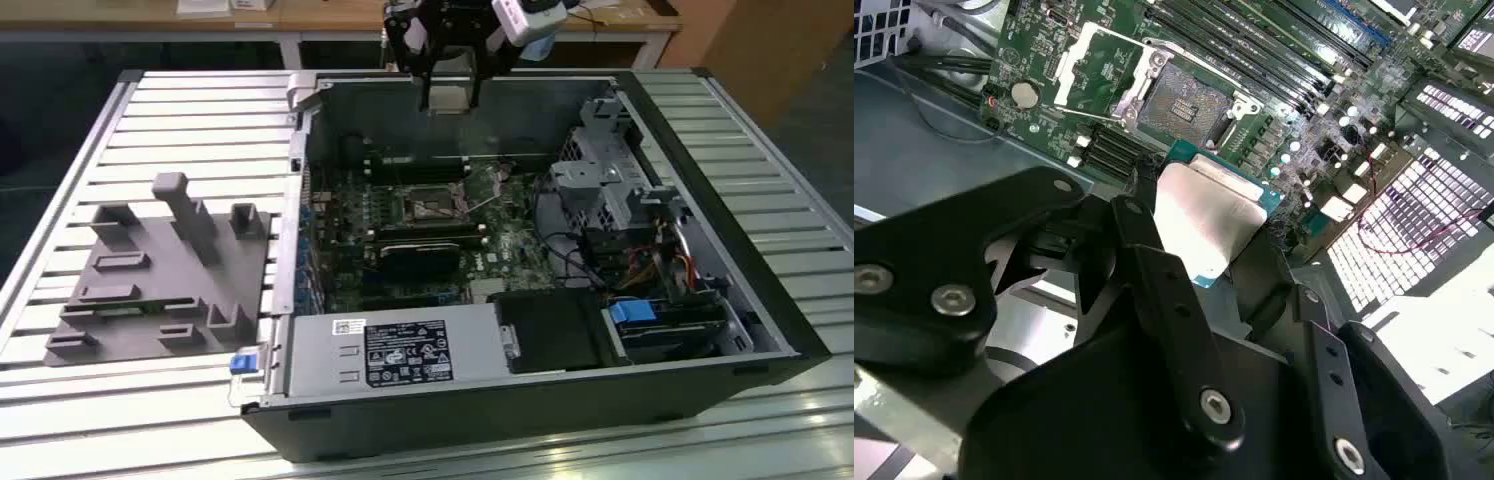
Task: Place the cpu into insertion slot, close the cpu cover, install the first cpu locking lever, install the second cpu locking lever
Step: 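Place the cpu into insertion slot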
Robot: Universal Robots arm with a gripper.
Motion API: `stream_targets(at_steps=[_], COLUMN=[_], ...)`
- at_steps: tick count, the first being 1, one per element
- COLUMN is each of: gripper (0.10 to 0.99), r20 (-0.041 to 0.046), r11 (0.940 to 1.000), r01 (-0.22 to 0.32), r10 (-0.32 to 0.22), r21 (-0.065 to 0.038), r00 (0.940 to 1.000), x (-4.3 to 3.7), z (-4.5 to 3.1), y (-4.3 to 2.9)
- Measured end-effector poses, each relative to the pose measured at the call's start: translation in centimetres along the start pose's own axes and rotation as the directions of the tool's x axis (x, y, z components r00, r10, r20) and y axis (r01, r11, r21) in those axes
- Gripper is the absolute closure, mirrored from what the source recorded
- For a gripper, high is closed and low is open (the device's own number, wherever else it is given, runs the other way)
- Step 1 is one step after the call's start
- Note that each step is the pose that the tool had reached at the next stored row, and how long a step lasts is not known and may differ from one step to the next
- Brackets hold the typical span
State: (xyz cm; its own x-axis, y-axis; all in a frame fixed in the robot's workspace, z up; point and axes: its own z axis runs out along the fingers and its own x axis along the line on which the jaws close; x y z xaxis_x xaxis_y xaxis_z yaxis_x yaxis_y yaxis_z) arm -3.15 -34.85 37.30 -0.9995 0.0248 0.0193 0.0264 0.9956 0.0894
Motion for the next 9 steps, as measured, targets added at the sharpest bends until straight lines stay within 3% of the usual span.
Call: stream_targets(at_steps=[9], gripper=[0.545], r20=[0.0000], r11=[1.0000], r01=[0.000], r10=[0.000], r21=[0.000], r00=[1.0000], x=[0.00], z=[0.00], y=[0.00])
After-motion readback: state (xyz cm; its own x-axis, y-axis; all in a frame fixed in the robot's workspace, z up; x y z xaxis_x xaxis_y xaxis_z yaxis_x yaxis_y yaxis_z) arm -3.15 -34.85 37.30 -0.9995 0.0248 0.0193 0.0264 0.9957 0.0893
